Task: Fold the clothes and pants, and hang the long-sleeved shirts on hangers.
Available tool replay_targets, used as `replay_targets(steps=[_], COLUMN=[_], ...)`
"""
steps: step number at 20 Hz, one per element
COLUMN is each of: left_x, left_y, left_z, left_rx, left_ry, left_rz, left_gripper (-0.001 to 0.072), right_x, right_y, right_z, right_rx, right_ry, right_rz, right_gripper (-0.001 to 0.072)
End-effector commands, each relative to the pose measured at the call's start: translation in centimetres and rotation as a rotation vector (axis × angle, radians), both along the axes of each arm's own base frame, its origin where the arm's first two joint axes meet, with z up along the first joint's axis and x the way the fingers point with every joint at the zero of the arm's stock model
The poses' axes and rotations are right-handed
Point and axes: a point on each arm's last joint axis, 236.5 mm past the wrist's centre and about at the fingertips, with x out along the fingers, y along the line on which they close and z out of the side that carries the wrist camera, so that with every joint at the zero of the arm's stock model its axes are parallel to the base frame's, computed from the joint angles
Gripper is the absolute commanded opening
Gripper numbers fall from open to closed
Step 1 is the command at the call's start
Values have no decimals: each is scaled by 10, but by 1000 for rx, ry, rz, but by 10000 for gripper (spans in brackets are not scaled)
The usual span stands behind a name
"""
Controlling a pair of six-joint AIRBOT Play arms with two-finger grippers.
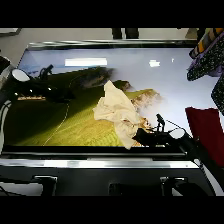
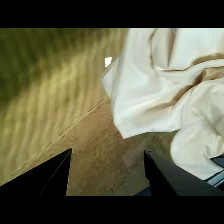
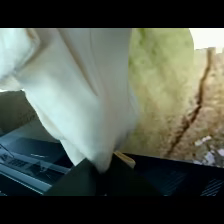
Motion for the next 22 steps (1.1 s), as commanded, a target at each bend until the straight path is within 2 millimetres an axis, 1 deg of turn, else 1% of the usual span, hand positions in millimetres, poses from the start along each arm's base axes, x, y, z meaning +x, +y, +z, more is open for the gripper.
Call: replay_targets(steps=[1,4,5,8,10,14,16,18,20,22], left_x=[-5,-21,-26,-30,-32,-34,-36,-35,-30,-24], left_y=[-39,-68,-76,-99,-106,-110,-109,-107,-102,-93], left_z=[-41,-76,-82,-88,-91,-101,-107,-109,-102,-88], left_rx=[-171,-176,-181,-220,-213,-208,-207,-207,-218,-238], left_ry=[-10,79,95,101,98,121,136,141,134,126], left_rz=[-7,-63,-81,-109,-116,-116,-114,-106,-107,-114], left_gripper=[520,520,520,520,520,520,520,520,520,520], right_x=[-14,-17,-18,-22,-22,-19,-18,-18,-18,-18], right_y=[7,9,9,11,11,10,11,11,11,11], right_z=[4,5,5,6,8,15,19,21,23,22], right_rx=[25,34,36,44,45,45,47,49,50,49], right_ry=[21,32,34,46,41,9,-5,-15,-18,-18], right_rz=[60,69,72,85,86,84,85,85,87,88], right_gripper=[30,30,30,30,30,30,30,30,30,30])
